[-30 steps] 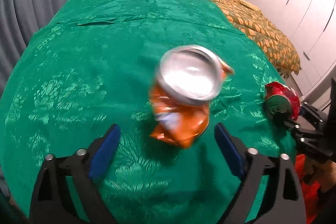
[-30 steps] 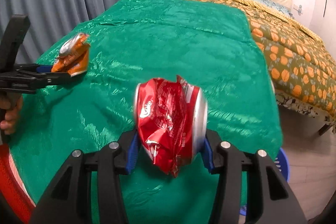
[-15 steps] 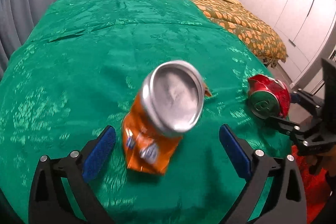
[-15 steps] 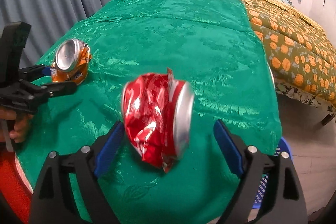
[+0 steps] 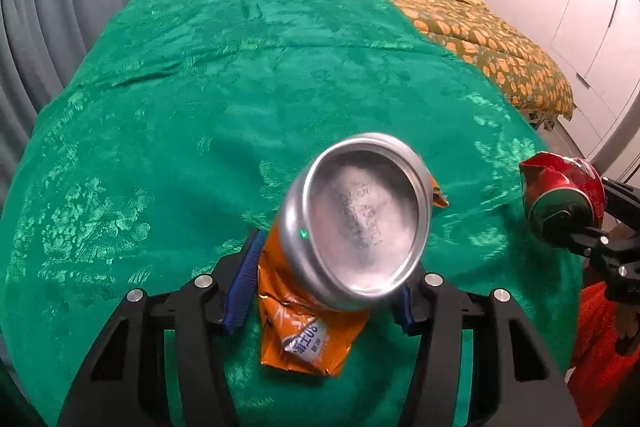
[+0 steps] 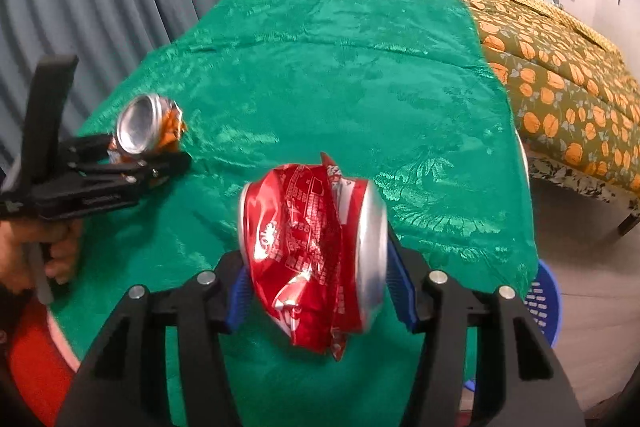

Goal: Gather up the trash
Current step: 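Carry both cans to the blue wastebasket and open both tools over it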

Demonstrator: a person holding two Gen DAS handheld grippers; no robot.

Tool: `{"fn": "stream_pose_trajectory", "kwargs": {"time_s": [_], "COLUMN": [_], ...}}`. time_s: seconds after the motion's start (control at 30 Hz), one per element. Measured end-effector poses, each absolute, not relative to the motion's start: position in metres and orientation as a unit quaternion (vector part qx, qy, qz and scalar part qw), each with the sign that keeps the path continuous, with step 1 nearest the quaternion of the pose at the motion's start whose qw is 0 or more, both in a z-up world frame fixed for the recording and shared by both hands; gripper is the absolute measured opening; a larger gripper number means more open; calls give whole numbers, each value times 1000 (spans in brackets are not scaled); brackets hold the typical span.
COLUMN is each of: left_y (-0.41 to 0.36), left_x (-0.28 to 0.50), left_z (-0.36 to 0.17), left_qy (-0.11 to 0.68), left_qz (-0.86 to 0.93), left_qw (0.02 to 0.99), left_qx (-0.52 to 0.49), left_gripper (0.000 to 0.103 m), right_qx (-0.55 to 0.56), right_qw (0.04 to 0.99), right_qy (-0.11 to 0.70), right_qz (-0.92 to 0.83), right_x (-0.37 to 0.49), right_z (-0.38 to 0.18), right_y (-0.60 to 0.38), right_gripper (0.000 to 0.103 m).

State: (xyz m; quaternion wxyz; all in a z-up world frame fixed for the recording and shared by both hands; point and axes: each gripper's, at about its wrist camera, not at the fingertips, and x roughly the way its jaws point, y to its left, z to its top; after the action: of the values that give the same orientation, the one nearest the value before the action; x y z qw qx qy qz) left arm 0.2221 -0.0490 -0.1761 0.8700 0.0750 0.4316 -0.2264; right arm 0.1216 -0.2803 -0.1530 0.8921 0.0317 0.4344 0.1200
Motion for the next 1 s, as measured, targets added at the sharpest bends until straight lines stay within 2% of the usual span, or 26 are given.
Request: {"fn": "stream_pose_trajectory", "kwargs": {"time_s": [0.57,0.83,1.0], "left_y": [-144,-202,-256], "left_x": [157,141,127], "left_z": [-119,-116,-123], "left_qy": [376,381,396], "left_qz": [-258,-304,-354], "left_qw": [882,864,837], "left_qx": [120,128,132], "left_gripper": [54,54,54], "right_qx": [78,90,117], "right_qw": [901,904,895], "right_qy": [415,412,430], "right_qz": [103,68,11], "right_x": [77,57,49], "right_z": [-125,-130,-150], "right_y": [-344,-400,-470], "right_gripper": [55,55,55]}}
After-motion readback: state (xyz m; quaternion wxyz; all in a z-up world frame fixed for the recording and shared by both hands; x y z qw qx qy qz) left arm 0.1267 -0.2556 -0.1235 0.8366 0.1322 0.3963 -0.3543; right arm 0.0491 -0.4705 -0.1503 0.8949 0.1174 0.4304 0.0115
